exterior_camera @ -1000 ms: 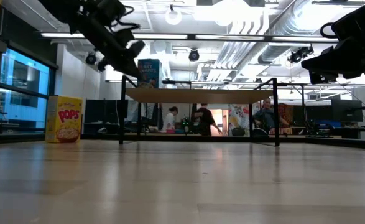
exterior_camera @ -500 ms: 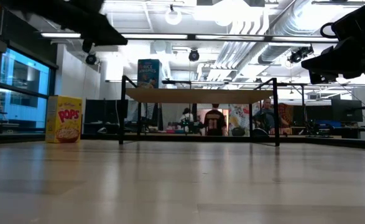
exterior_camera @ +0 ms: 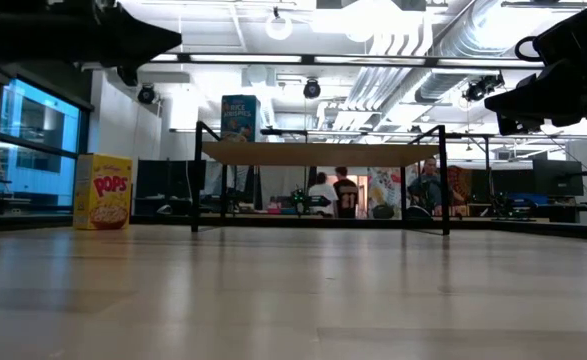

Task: Stack cereal on shelf
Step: Put the blue cereal box on the shelf aligned with the other blue cereal box

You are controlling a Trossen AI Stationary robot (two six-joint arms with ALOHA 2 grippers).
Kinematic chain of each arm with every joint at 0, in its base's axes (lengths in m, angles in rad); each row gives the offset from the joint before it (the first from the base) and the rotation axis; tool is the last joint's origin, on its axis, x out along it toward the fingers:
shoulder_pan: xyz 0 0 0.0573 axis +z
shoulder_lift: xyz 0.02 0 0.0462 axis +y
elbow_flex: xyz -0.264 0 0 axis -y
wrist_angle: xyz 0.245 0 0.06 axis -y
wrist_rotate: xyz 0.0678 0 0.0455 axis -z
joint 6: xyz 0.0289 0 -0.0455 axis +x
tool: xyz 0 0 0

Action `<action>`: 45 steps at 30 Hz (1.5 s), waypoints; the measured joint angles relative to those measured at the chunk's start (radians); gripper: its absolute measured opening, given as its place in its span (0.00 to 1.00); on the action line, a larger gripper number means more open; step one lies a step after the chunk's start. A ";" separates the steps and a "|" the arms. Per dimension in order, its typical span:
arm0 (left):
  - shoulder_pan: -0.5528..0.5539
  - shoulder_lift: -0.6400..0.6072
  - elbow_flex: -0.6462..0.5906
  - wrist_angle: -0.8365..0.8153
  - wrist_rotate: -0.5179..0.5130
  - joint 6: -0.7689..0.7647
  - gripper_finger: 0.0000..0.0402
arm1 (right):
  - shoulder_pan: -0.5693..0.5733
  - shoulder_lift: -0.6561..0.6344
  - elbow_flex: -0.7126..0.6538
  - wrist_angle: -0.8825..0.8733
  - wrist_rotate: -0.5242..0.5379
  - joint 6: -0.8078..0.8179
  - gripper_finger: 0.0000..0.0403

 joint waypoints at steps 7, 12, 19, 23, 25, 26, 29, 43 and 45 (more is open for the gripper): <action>0.000 0.000 -0.002 -0.045 0.098 0.016 0.00 | 0.000 0.000 0.000 0.000 0.000 0.000 0.00; 0.000 -0.001 -0.002 -0.044 0.120 0.008 0.00 | 0.000 0.000 0.000 0.002 0.000 0.000 0.00; 0.003 -0.001 -0.003 -0.022 0.105 0.008 0.00 | 0.000 0.000 -0.001 0.255 0.082 0.193 0.00; 0.003 0.000 -0.003 -0.022 0.104 0.007 0.00 | 0.000 0.000 -0.001 0.468 0.152 0.245 0.00; 0.003 0.003 -0.003 -0.025 0.105 0.007 0.00 | 0.000 0.000 -0.001 0.532 0.156 0.189 0.00; 0.003 0.003 -0.003 -0.024 0.105 0.007 0.00 | 0.000 0.000 -0.001 0.558 0.148 0.165 0.00; 0.003 0.003 -0.003 -0.023 0.104 0.007 0.00 | 0.000 0.018 -0.001 0.629 0.092 0.131 0.00; 0.003 0.002 -0.003 -0.021 0.104 0.007 0.00 | 0.000 0.379 -0.001 0.889 0.100 0.151 0.00; 0.003 0.002 -0.003 -0.022 0.104 0.007 0.00 | 0.000 0.444 -0.001 0.931 0.099 0.157 0.00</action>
